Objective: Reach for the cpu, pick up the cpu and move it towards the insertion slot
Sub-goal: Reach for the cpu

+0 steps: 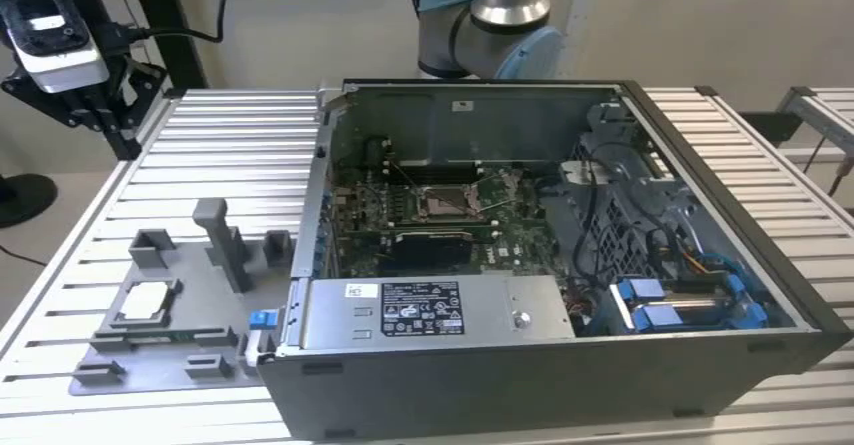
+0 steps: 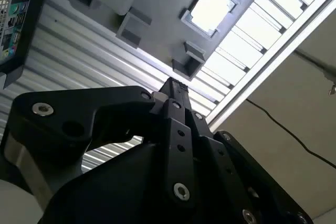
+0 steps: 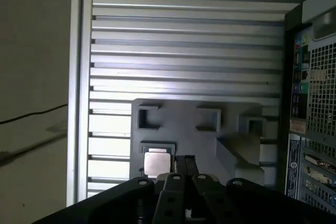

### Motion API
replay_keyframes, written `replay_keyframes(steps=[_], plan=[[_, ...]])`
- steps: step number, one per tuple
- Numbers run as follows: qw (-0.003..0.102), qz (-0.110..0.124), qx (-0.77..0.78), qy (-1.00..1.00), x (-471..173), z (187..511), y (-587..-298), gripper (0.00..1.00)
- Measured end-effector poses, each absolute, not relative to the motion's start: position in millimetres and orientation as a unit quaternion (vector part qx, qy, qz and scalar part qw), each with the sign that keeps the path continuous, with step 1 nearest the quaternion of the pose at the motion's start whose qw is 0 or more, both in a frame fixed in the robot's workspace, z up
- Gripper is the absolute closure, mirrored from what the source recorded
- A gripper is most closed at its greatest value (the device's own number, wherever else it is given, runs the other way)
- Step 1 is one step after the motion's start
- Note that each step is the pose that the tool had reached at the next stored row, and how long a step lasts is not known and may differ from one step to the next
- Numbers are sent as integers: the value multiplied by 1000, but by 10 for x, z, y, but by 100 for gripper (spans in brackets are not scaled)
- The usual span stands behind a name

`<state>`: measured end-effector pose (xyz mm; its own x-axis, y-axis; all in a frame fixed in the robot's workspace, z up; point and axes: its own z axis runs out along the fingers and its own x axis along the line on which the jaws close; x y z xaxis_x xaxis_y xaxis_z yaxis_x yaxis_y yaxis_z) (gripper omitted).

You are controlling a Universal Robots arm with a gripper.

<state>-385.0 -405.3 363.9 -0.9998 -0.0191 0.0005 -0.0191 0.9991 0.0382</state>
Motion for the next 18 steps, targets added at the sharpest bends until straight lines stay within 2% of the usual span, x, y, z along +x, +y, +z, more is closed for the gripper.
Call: replay_keyframes(steps=[5,9,18], plan=[[0,-19,10,-1000,-3869,3639,-4054,100],[-8,-19,11,-1000,-3942,3627,-4084,100],[-9,-19,12,-1000,-4051,3599,-4287,100]])
